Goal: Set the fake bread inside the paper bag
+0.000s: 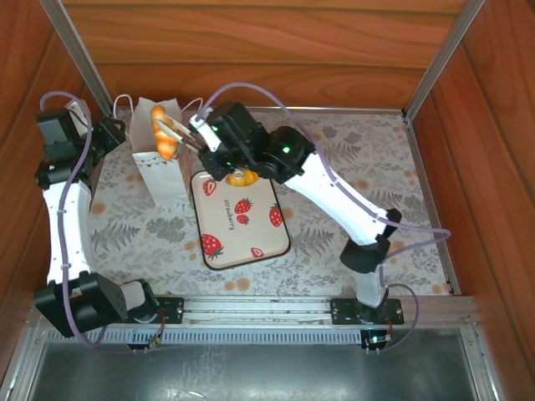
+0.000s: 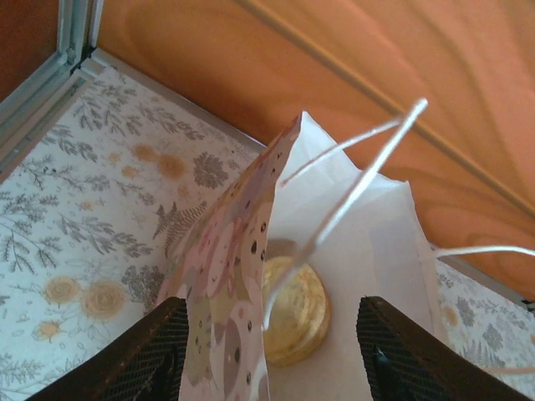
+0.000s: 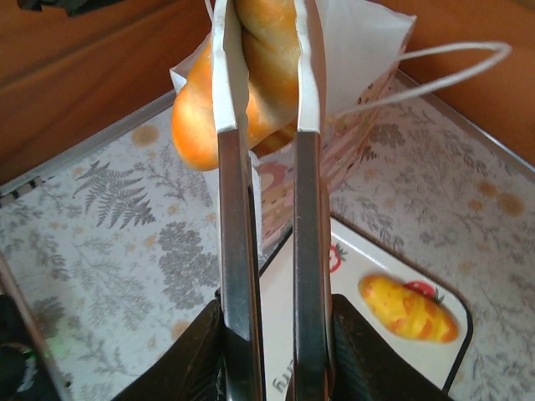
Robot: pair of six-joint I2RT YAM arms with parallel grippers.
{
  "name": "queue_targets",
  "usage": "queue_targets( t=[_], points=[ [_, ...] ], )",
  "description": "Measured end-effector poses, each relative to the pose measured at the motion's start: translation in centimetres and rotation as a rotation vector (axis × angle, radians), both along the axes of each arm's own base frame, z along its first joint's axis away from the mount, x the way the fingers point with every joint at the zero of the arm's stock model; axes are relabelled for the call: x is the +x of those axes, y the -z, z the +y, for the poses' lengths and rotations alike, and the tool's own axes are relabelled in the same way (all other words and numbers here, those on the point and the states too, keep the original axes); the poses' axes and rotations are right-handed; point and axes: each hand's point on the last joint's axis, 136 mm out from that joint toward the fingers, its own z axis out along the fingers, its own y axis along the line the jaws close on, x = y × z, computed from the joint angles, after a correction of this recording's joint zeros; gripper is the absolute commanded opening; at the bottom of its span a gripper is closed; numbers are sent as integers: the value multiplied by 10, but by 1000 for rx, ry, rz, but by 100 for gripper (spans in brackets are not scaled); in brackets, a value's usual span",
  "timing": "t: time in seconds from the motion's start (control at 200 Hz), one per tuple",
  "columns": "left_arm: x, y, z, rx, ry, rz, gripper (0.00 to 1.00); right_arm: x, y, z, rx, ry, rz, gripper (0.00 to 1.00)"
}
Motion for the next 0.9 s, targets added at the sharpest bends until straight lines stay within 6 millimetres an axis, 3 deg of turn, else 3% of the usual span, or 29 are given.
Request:
queue_targets(
  t=[0.25, 0.55, 0.74, 0.9],
  points=[
    [30, -2, 6, -14, 17, -21, 43, 34, 17, 23, -29, -4, -70, 29],
    [56, 10, 4, -69, 56, -20, 28, 73, 16, 36, 8, 22, -162, 29],
    [58, 9, 5, -68, 56, -28, 19, 87, 41, 48, -25, 14, -165, 30],
    [59, 9, 5, -65, 53, -30, 16, 88, 65, 53, -69, -2, -131, 30]
  ],
)
